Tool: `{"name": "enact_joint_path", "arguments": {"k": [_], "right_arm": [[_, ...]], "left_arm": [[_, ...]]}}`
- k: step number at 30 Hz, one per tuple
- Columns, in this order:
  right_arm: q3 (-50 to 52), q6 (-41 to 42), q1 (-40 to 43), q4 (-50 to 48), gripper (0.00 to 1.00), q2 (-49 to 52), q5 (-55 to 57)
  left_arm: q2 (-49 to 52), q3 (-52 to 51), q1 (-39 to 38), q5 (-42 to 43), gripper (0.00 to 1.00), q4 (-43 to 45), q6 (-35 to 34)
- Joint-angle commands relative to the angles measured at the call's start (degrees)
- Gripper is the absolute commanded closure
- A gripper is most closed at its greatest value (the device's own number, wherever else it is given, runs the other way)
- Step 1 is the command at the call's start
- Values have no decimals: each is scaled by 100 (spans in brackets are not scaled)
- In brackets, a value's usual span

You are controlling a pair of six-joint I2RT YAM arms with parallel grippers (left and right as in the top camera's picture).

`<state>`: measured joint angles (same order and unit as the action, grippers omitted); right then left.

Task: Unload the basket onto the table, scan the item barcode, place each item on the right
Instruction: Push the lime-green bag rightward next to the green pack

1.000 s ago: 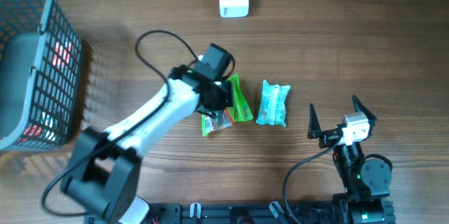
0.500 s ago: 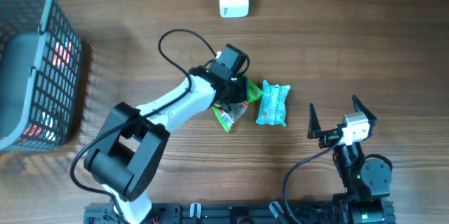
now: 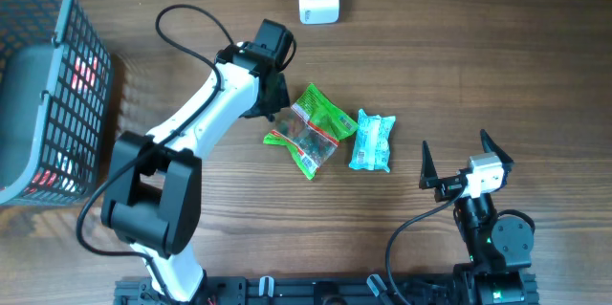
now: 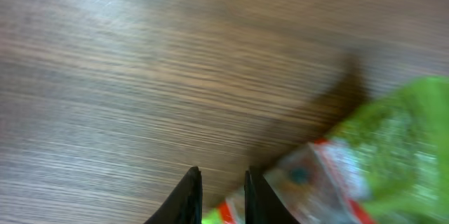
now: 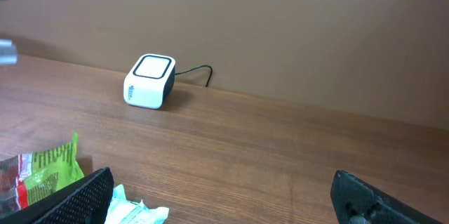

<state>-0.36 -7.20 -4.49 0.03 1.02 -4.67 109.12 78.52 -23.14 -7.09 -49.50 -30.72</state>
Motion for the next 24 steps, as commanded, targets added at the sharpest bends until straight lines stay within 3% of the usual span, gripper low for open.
{"name": "enact_joint_path", "arguments": {"k": [1, 11, 19, 24], "right_arm": [[7, -28, 17, -15, 0, -22, 52], [7, -26, 17, -15, 0, -22, 55], [7, -28, 17, -15, 0, -22, 52], [7, -31, 17, -15, 0, -22, 52]], "left_arm": [[319, -358, -31, -4, 83, 28, 26], [398, -535, -667, 1694, 80, 105, 28], [398, -535, -1316, 1707, 77, 778, -44], [339, -374, -1241, 1711, 75, 763, -37]]}}
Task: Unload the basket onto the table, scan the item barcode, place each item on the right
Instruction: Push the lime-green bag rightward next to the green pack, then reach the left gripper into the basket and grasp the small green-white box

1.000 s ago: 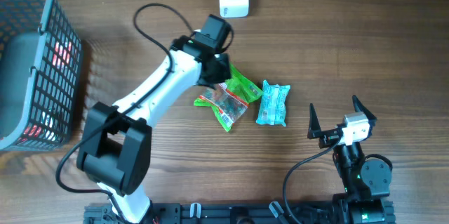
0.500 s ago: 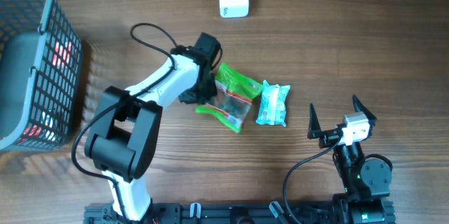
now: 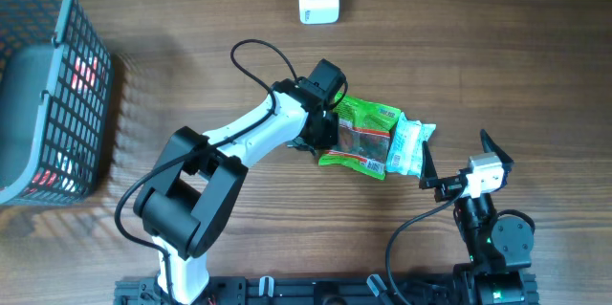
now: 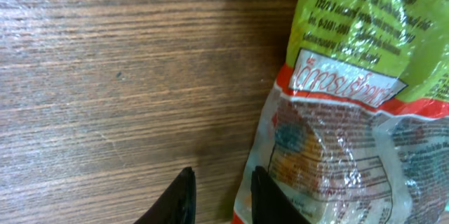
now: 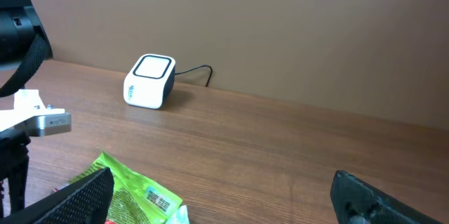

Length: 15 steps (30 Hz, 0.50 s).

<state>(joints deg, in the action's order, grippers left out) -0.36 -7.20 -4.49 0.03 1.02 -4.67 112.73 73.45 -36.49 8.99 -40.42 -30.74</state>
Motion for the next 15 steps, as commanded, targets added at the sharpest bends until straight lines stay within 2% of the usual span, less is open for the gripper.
{"name": "enact_joint_path", "arguments": {"k": [1, 3, 5, 7, 11, 13, 15], "right_arm": [[7, -28, 17, -15, 0, -22, 52], [7, -26, 17, -15, 0, -22, 52], [7, -28, 17, -15, 0, -22, 52], [7, -28, 17, -15, 0, -22, 52], [7, -28, 17, -15, 0, -22, 52], [7, -28, 17, -15, 0, -22, 52], [7, -28, 17, -15, 0, -22, 52]], "left_arm": [[-105, 367, 216, 101, 74, -396, 50], [-306, 831, 455, 101, 71, -835, 205], [-553, 1394, 732, 55, 63, -1309, 385], [-916, 2090, 1152, -92, 52, -1882, 509], [-1602, 3139, 2295, -595, 13, -2643, 597], [-1930, 3477, 3075, -874, 2, -2804, 636], [-2227, 3602, 3941, -885, 0, -2815, 632]]}}
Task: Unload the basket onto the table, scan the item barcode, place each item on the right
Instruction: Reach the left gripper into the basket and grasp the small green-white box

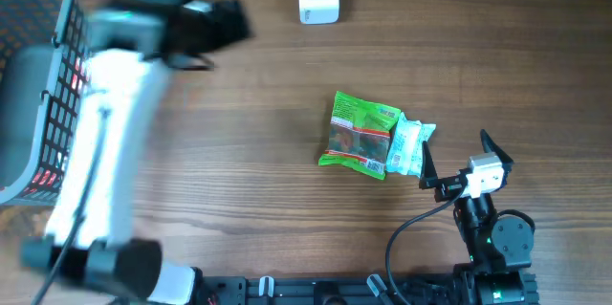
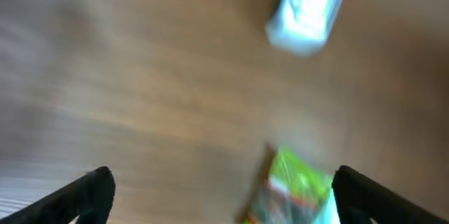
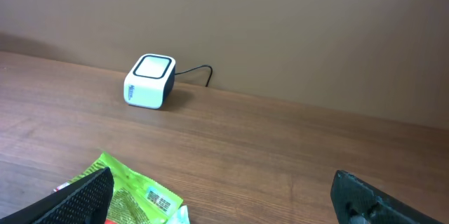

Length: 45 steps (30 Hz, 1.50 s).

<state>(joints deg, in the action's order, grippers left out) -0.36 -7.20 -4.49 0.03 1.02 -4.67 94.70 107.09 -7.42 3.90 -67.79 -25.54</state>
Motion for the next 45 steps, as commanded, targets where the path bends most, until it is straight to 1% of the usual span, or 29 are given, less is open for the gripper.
{"name": "enact_joint_path", "arguments": {"k": [1, 3, 6, 10, 11, 13, 14, 16, 21, 24, 29, 31, 35, 38, 39, 40, 41, 43, 45], "right_arm": [[7, -26, 17, -15, 0, -22, 55], [7, -26, 17, -15, 0, -22, 52], [7, -28, 17, -15, 0, -22, 52], [7, -28, 17, -15, 0, -22, 52], [7, -26, 17, -15, 0, -22, 55], [7, -28, 17, -15, 0, -22, 52], [7, -26, 17, -15, 0, -22, 52], [7, -28, 17, -15, 0, -22, 52], [7, -28, 17, -15, 0, -22, 52], [7, -28, 17, -15, 0, -22, 52], [7, -28, 17, -15, 0, -22, 52], [7, -28, 17, -15, 0, -22, 52], [7, -26, 17, -15, 0, -22, 52], [7, -28, 17, -15, 0, -22, 52], [7, -31, 17, -15, 0, -22, 52], [7, -26, 17, -15, 0, -22, 52], [7, -28, 17, -15, 0, -22, 52], [7, -28, 17, -15, 0, -22, 52], [7, -28, 17, -15, 0, -22, 52]], "left_arm": [[-560, 245, 1528, -378, 0, -70, 111], [-706, 245, 2503, -376, 0, -101, 114], [-636, 240, 3882, -380, 0, -306, 120], [-372, -37, 4905, -420, 0, -516, 142], [-310, -162, 5021, -531, 0, -529, 155], [-173, -597, 5154, -876, 0, -413, 431], [-94, -890, 5169, -914, 0, -236, 603], [63, -1357, 5152, -911, 0, 59, 938], [369, -2109, 5104, -822, 0, 476, 1703], [529, -2382, 5104, -785, 0, 579, 1937], [763, -2914, 5106, -785, 0, 955, 1974], [890, -3143, 5106, -782, 0, 1141, 2299], [1040, -3383, 5106, -782, 0, 1453, 2323], [1045, -3475, 5106, -785, 9, 1714, 2323], [1045, -3486, 5106, -785, 15, 1784, 2323], [1045, -3486, 5106, -785, 28, 1871, 2323], [1045, -3486, 5106, -785, 38, 1937, 2321], [1045, -3486, 5106, -785, 52, 2055, 2321], [1045, -3486, 5106, -785, 54, 2094, 2321]]}}
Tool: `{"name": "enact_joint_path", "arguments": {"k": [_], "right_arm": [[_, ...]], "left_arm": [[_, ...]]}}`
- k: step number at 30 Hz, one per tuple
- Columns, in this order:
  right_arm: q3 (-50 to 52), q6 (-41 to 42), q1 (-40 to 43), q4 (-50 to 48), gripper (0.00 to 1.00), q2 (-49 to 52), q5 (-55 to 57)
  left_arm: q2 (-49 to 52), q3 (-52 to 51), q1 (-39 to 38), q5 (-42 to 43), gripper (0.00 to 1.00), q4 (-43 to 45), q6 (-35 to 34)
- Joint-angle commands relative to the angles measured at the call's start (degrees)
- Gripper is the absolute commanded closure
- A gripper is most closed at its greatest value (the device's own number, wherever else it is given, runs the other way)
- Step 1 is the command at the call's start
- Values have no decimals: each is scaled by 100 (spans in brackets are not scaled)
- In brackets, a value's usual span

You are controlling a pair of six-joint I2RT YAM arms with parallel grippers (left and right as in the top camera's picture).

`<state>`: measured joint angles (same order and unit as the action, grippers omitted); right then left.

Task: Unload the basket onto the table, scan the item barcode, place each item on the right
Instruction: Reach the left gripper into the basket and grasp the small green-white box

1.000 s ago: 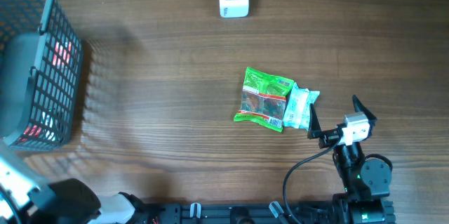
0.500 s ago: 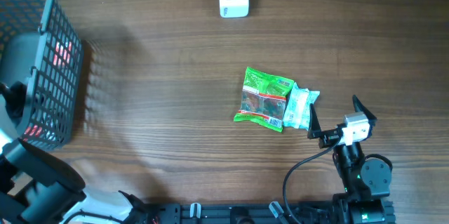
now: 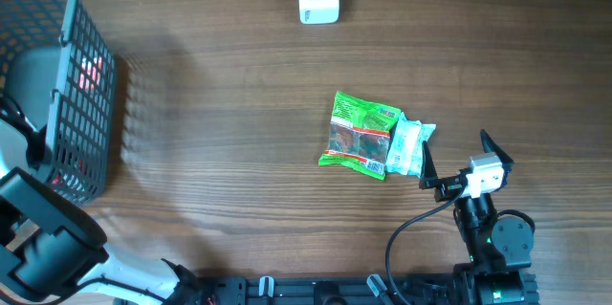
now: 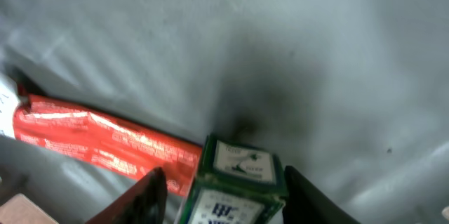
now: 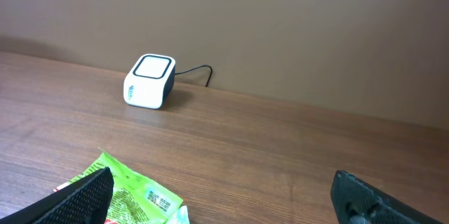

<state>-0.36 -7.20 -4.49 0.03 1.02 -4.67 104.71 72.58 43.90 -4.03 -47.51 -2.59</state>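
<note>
In the left wrist view my left gripper (image 4: 224,176) is open inside the basket. Its fingers stand either side of a green box (image 4: 235,182) with a white label, and show no contact with it. A red packet (image 4: 105,147) lies beside the box on the grey basket floor (image 4: 316,55). The white scanner sits at the table's far edge, also seen from the right wrist as the scanner (image 5: 149,81). My right gripper (image 3: 453,142) rests open at the right with nothing between its fingers.
The grey mesh basket (image 3: 57,18) stands at the far left, with my left arm (image 3: 38,238) reaching into it. A green snack bag (image 3: 359,136) and a pale blue packet (image 3: 411,144) lie together mid-table, just in front of my right gripper.
My left arm was near the basket's top right, its open gripper high over the table. Now the gripper is down inside the basket around a green box. Bags and right arm are unchanged.
My left gripper, fingers nearly together, was beside the green bag at mid-table. Then the bag lay further right, turned over against the blue packet. Then the arm was over by the basket, gripper open, and now it is inside the basket.
</note>
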Motion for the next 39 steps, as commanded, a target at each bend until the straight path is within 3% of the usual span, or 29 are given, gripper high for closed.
{"name": "enact_joint_path", "arguments": {"k": [1, 3, 6, 7, 8, 12, 24, 37, 39], "right_arm": [[7, -26, 17, -15, 1, -22, 52], [7, -26, 17, -15, 0, -22, 52], [7, -28, 17, -15, 0, -22, 52], [7, -28, 17, -15, 0, -22, 52], [7, -26, 17, -15, 0, -22, 52], [7, -26, 17, -15, 0, -22, 52], [7, -28, 17, -15, 0, -22, 52], [7, -26, 17, -15, 0, -22, 52], [7, -28, 17, -15, 0, -22, 52]], "left_arm": [[44, -35, -26, 9, 58, 85, 26], [44, -35, -26, 9, 67, 109, 24], [42, -35, -26, 11, 68, 109, 24], [42, -35, -26, 9, 66, 105, 24], [42, -35, -26, 11, 44, 81, 22], [42, -35, -26, 9, 39, -129, -284], [31, 94, -26, 9, 72, -243, -540], [-232, 3388, -28, 101, 75, -1779, -699], [-409, 3860, -26, 382, 81, -1838, -831]]}}
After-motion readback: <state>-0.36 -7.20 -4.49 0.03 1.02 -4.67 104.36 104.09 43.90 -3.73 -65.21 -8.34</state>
